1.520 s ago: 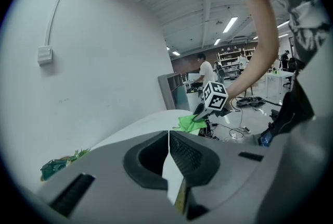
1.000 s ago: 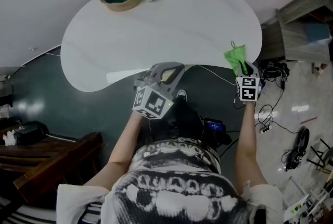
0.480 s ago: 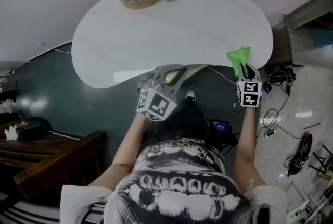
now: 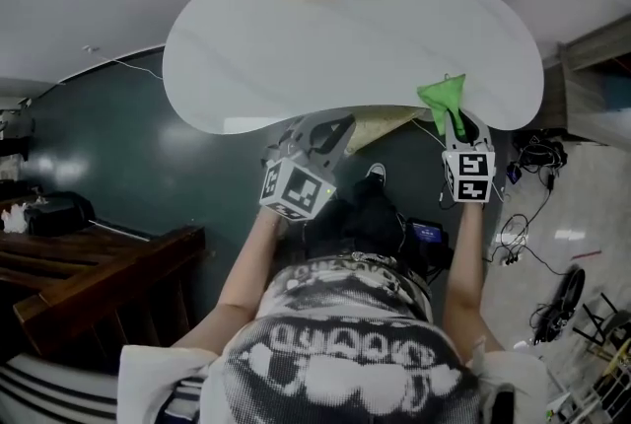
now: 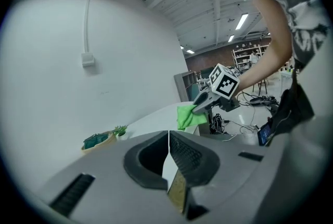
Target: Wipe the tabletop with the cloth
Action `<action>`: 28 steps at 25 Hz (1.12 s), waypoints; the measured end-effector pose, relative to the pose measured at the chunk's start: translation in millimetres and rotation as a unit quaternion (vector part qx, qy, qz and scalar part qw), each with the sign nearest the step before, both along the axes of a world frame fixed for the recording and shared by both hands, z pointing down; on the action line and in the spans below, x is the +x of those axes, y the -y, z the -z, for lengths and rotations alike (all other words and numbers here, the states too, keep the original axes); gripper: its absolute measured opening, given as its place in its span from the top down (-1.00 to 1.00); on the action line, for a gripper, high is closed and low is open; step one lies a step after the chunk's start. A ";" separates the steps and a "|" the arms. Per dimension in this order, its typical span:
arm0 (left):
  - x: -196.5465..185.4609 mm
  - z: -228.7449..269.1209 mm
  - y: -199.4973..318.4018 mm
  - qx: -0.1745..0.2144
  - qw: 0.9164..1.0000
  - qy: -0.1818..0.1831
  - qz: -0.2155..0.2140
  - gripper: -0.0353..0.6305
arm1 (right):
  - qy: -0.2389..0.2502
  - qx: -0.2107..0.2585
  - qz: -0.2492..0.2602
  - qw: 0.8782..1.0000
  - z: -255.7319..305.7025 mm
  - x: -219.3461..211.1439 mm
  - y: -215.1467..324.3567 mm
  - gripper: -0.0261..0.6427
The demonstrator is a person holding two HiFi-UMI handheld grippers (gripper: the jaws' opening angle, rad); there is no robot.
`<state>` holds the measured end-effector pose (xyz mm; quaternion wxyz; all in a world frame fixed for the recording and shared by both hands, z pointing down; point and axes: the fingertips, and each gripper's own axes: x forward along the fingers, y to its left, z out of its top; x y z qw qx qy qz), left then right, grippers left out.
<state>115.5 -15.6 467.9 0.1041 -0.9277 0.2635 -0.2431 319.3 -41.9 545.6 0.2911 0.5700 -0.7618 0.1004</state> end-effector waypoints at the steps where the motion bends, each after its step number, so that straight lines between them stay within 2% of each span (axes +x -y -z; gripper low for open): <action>1: -10.8 0.7 -2.9 0.001 1.000 -0.001 0.006 0.88 | 0.000 0.004 0.008 1.000 4.7 -12.8 -1.6 0.76; 8: -84.2 2.3 -16.0 0.005 0.999 -0.005 0.046 0.88 | 0.000 0.026 0.065 0.998 30.5 -101.0 -18.2 0.76; 14: -127.0 3.9 -34.5 0.010 0.998 -0.010 0.066 0.88 | 0.008 0.042 0.102 0.994 45.4 -160.6 -44.1 0.76; 20: -152.6 1.7 -62.6 0.011 0.997 -0.012 0.071 0.88 | 0.009 0.049 0.127 0.991 50.1 -198.8 -74.6 0.76; 28: -170.0 -4.7 -91.4 0.012 0.997 -0.013 0.073 0.88 | 0.005 0.051 0.144 0.988 50.2 -221.0 -105.8 0.76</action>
